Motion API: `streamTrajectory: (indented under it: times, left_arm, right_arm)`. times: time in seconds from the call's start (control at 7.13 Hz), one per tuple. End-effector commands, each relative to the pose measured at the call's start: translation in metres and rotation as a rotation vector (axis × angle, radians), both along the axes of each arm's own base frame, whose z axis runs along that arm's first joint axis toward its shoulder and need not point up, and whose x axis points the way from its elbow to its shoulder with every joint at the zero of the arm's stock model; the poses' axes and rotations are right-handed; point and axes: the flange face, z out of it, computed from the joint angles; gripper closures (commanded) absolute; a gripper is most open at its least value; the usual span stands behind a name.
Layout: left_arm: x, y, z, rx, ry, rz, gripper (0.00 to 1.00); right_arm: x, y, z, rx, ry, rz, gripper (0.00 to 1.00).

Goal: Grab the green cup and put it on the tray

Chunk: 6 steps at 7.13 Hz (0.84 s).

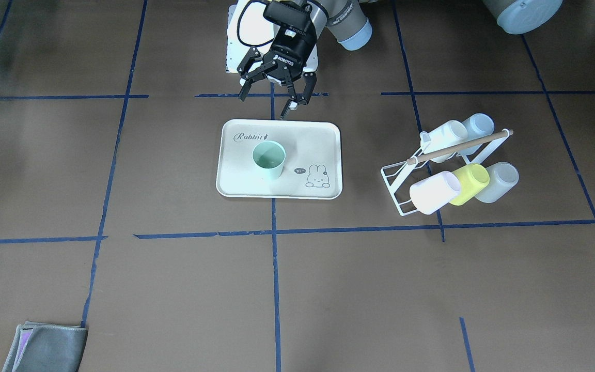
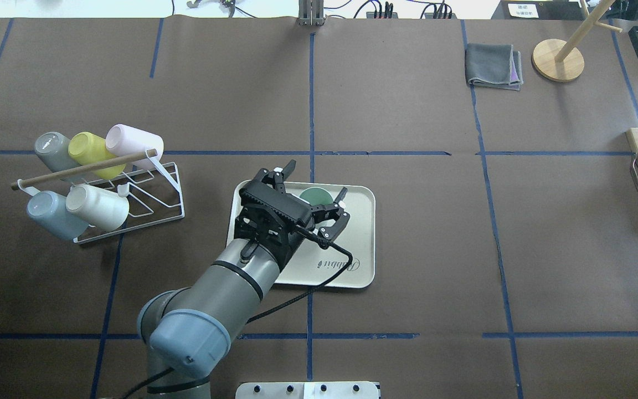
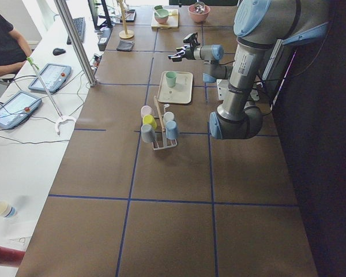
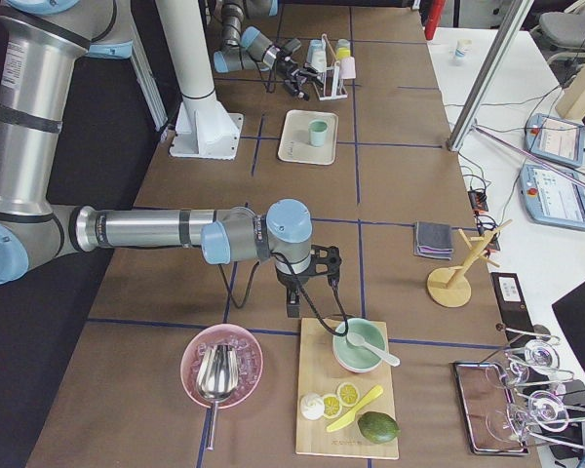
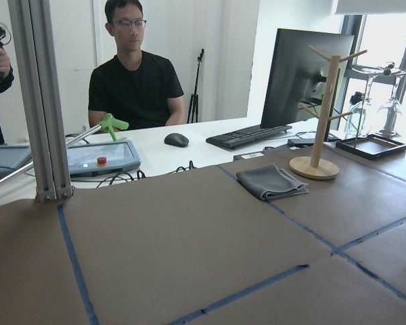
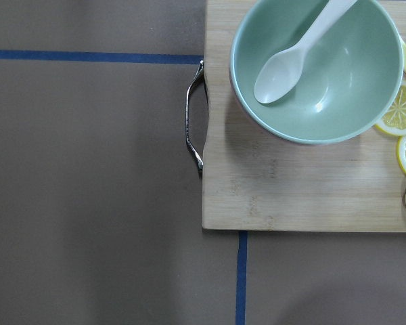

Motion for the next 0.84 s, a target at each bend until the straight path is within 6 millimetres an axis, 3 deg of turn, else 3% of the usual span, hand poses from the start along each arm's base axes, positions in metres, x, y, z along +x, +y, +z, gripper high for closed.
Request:
streamTrajectory:
  times: [0.0, 0.42, 0.56, 0.7]
  left_arm:
    - [-0.047, -0.057, 0.014, -0.028, -0.122, -0.115, 0.0]
    - [-0.096, -0.127, 0.055, -0.102, -0.208, -0.108, 0.0]
    - [-0.12, -0.151, 0.063, -0.173, -0.216, -0.075, 0.0]
    - [-0.154, -0.164, 0.084, -0.229, -0.254, -0.041, 0.0]
  right_arm:
    - [0.0, -0.002, -0.002, 0.012, 0.004, -0.006, 0.0]
    - [0.0, -0.002, -0.005, 0.022, 0.001, -0.006, 0.0]
    - [0.0, -0.002, -0.008, 0.026, 0.0, -0.005, 0.0]
    - [0.0, -0.002, -0.009, 0.029, 0.0, -0.005, 0.0]
